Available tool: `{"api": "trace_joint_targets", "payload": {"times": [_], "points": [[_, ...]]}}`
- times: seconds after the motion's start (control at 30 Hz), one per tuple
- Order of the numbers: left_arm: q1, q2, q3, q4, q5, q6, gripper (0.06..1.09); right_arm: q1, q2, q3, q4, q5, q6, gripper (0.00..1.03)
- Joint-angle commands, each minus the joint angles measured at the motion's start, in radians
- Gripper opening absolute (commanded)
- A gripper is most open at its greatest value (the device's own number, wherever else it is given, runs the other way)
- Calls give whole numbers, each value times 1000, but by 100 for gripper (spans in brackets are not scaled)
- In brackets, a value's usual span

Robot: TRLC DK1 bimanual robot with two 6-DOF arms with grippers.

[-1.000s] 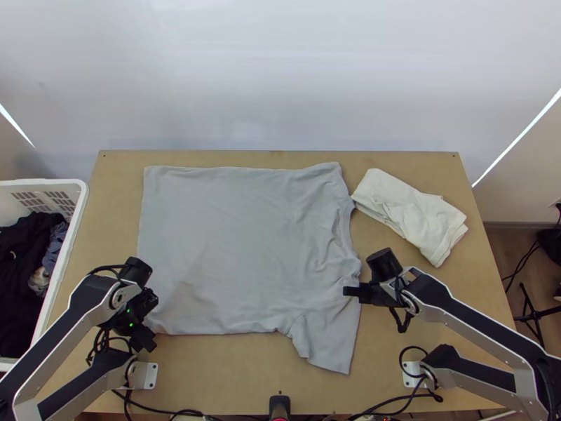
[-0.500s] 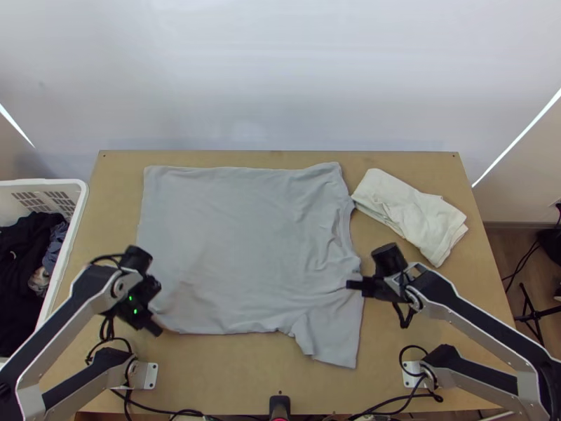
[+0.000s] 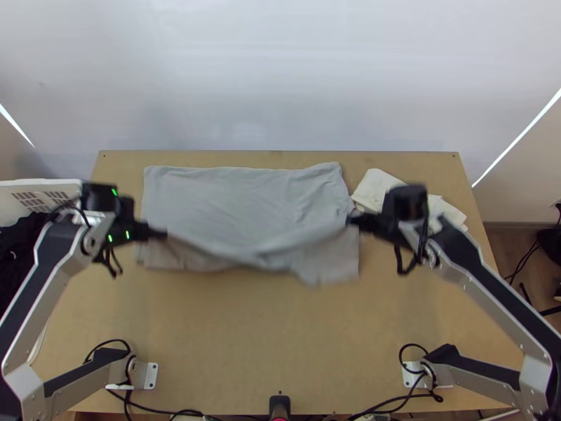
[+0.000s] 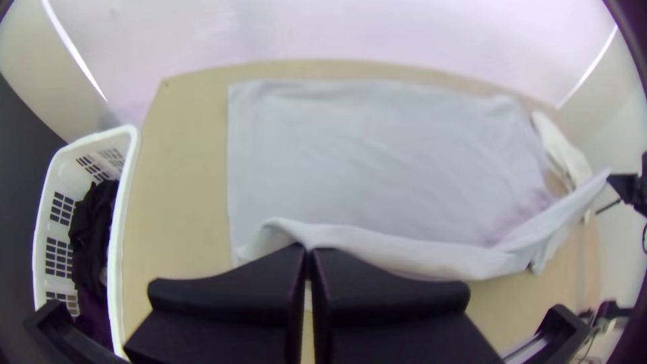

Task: Fold the t-shirt

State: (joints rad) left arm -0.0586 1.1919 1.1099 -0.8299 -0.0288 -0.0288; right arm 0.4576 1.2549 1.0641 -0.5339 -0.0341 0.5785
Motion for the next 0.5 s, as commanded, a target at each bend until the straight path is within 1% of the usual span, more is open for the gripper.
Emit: {"api": "trace_joint_targets", "payload": {"times": [0.0,0.07,0.2,0.37,0.4,0.47], "points": [[42,118,304,189,7,-253,10,-83,181,413,34,0,-51,3],[66,166,404,206,6,-309,10,-103,238,543,32,0,-68,3],[120,264,568,235,6,-356,10,-142,356,794,12,0,-92,3],[197,385,768,233,7,-401,10,-181,525,1154,-100,-4,-97,3],[197,400,803,222,7,-401,10,-188,540,1202,-113,-6,-97,3],[207,403,854,221,9,-404,10,-201,531,1235,-117,-7,-95,3]]}}
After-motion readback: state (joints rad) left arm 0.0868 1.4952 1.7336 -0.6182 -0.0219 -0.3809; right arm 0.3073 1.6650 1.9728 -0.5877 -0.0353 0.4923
